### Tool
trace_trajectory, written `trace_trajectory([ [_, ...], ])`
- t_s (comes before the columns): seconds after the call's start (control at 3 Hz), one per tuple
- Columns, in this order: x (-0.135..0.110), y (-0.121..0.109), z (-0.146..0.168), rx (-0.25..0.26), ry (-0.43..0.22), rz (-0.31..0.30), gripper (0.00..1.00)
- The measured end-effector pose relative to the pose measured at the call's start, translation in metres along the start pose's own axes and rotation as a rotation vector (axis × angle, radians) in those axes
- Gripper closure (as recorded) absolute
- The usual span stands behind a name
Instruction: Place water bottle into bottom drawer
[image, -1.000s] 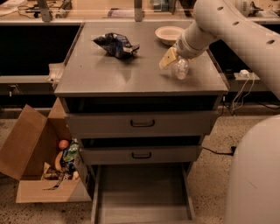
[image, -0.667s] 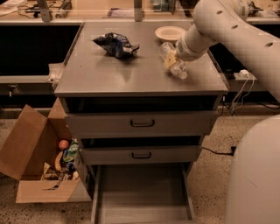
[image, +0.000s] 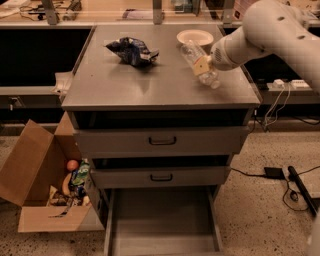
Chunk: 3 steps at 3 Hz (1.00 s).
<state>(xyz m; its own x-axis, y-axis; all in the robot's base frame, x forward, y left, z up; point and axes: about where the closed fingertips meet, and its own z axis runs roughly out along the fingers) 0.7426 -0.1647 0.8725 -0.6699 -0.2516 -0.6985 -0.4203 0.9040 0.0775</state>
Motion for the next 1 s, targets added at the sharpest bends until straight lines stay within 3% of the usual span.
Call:
trace_trajectory([
  [0.33,-0.005,0.000,-0.046,-0.075,-0.168,-0.023,1.00],
  [0.67,0.000,0.000,-0.089,-0.164,-0.295,-0.026,1.00],
  [1.0,0.009,-0.011,-0.114,-0.165,-0.345,-0.068,1.00],
])
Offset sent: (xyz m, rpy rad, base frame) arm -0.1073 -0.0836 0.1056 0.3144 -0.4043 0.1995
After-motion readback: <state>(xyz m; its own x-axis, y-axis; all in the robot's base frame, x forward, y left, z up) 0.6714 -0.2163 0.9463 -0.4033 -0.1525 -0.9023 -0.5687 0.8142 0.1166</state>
